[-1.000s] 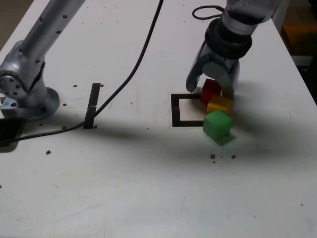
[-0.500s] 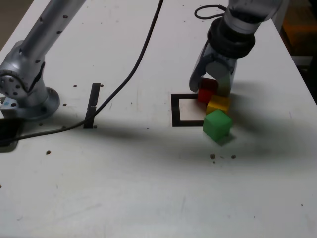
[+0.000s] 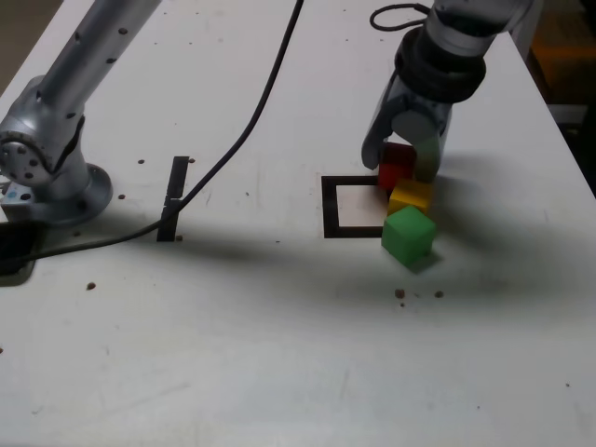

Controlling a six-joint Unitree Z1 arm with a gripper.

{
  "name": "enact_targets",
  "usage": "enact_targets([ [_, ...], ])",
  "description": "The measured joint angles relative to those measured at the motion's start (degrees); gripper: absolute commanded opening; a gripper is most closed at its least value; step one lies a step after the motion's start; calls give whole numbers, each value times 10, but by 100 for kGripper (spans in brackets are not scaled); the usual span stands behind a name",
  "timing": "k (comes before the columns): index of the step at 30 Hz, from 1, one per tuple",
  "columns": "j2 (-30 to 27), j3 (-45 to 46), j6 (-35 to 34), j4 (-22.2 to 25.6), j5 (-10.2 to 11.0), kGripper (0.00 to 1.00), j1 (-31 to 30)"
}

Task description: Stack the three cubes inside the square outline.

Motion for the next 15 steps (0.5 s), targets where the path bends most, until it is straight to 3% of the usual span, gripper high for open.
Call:
enact_targets([
  [15,-104,62,-41,25,32,24,32],
])
